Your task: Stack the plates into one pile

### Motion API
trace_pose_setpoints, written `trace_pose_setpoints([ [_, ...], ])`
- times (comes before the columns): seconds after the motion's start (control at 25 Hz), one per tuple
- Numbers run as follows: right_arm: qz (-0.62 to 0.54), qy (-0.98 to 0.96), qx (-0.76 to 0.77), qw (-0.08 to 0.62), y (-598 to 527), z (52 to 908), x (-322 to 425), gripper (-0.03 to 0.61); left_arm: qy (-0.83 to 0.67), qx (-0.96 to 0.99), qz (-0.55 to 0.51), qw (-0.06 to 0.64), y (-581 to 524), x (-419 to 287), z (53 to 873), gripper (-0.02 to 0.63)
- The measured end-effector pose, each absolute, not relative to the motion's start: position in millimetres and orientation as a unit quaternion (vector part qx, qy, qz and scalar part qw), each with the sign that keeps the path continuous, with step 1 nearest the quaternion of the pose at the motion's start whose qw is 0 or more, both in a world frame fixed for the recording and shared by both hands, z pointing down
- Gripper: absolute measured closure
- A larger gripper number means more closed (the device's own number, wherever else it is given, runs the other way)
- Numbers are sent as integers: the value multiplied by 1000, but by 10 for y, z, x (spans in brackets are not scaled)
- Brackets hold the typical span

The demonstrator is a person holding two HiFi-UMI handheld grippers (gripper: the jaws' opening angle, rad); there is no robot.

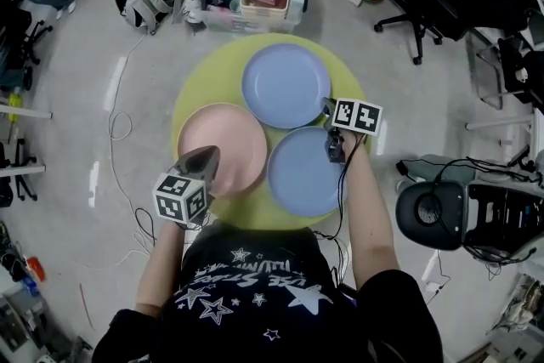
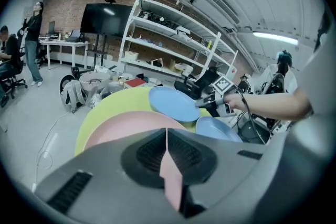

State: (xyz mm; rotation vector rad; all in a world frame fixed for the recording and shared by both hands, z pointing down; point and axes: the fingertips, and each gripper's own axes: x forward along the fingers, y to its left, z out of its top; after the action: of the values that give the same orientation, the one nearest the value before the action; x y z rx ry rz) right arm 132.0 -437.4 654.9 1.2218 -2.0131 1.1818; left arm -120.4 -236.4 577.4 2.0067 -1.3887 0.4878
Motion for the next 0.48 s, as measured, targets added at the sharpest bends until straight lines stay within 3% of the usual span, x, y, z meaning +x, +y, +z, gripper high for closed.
trace_pose_setpoints([
  [0.48, 452, -731, 419, 293, -4664, 6715, 1228, 486, -529, 756, 199, 330, -2547, -1169, 5770, 594],
])
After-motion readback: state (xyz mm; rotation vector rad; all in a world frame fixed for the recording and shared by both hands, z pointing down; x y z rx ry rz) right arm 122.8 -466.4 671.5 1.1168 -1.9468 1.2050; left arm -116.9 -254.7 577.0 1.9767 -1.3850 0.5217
